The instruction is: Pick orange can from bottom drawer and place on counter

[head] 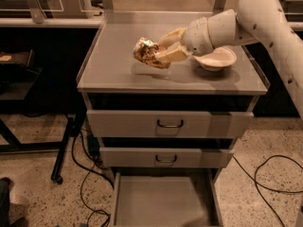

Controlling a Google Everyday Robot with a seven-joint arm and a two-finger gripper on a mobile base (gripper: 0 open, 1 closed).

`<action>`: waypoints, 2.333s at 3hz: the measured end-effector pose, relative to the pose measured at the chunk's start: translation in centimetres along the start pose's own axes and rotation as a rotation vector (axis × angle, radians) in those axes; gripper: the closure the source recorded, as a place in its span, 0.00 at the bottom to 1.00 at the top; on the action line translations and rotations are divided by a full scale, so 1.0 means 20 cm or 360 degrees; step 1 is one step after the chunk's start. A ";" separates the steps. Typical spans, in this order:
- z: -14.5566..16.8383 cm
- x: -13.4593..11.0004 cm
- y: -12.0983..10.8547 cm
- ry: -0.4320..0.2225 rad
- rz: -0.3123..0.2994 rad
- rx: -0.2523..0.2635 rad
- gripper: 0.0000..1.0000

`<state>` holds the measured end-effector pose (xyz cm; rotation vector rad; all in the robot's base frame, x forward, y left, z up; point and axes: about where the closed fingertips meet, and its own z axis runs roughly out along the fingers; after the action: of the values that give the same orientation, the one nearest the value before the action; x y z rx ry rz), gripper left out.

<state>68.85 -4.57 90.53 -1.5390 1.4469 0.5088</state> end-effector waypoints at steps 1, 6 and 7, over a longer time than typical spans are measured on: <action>0.07 0.08 0.05 0.0061 0.0023 -0.0102 1.00; 0.14 0.14 0.11 0.0120 0.0029 -0.0225 0.34; 0.14 0.14 0.11 0.0120 0.0029 -0.0225 0.11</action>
Offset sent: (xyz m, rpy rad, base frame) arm -0.0101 0.0082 -0.0631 -0.1343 0.1325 0.1022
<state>68.24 -3.44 86.12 -1.6731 1.5108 0.5797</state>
